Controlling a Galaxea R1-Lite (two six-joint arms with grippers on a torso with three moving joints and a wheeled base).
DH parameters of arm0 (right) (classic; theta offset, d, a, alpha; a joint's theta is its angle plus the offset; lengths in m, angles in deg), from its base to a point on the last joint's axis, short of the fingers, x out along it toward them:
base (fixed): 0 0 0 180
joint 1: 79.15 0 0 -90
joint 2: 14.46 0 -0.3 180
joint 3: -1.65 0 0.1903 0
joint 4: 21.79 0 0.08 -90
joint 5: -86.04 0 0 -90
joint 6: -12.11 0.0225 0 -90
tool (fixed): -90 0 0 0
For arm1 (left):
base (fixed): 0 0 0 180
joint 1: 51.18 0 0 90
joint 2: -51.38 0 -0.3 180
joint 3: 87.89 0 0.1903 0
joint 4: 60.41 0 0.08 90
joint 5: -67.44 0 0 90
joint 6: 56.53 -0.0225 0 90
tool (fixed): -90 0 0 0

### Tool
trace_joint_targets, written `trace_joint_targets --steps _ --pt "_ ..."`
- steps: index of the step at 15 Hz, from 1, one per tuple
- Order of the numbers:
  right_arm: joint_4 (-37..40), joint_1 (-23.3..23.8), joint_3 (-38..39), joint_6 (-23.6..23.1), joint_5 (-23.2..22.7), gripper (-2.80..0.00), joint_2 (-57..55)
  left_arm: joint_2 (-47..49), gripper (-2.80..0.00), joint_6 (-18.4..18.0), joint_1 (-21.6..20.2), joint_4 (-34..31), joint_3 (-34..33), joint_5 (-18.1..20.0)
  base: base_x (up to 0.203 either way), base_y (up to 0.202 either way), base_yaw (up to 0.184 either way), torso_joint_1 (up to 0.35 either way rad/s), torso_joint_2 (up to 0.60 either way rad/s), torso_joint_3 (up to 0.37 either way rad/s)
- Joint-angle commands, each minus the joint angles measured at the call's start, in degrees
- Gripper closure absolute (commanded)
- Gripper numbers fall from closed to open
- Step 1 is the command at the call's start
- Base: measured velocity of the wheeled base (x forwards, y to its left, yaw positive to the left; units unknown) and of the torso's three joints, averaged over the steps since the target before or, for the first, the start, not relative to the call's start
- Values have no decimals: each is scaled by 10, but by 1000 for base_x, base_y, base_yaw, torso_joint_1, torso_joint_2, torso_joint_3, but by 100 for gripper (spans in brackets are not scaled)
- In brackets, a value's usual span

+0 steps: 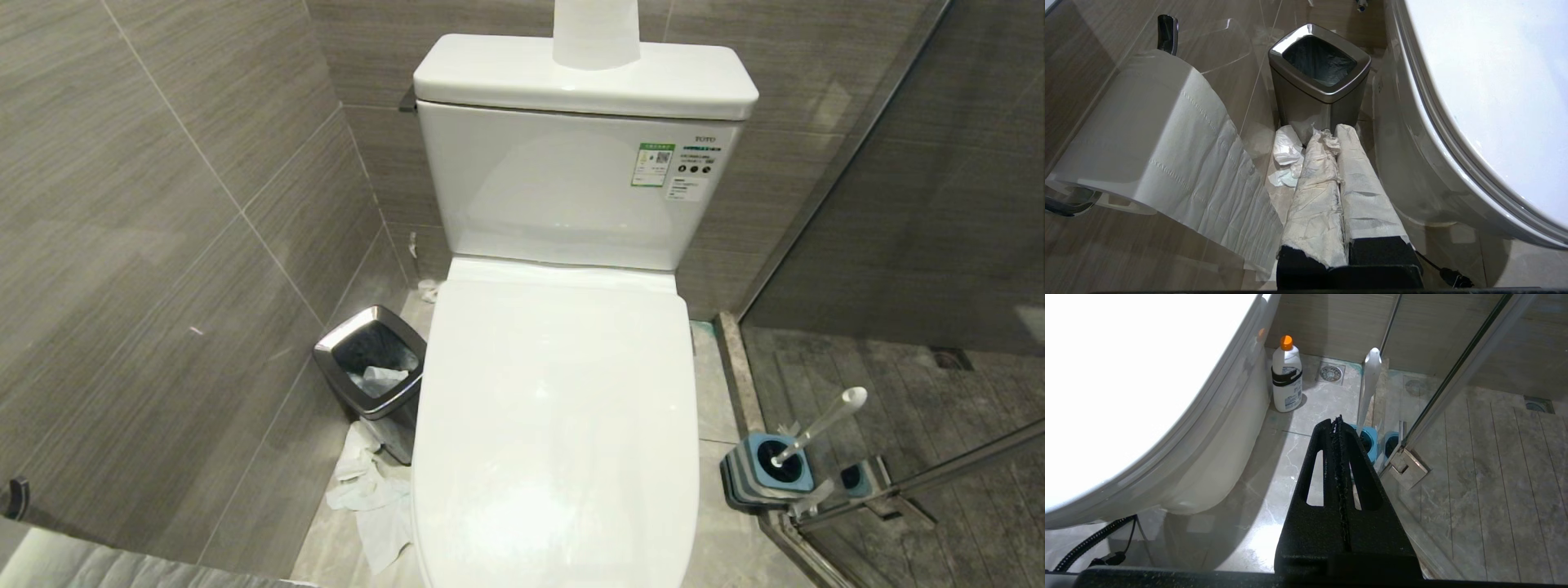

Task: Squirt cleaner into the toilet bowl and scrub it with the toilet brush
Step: Use the left hand to lift the toilet lid slightly

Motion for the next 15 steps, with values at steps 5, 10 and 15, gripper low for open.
trace_joint_targets --steps 5,10,15 --pt "0 0 7 0 0 0 0 0 0 3 0 0 -4 -1 0 0 0 0 0 0" --pt "0 0 7 0 0 0 0 0 0 -1 0 0 -4 -1 0 0 0 0 0 0" --pt "0 0 7 0 0 0 0 0 0 5 0 1 -4 -1 0 0 0 0 0 0"
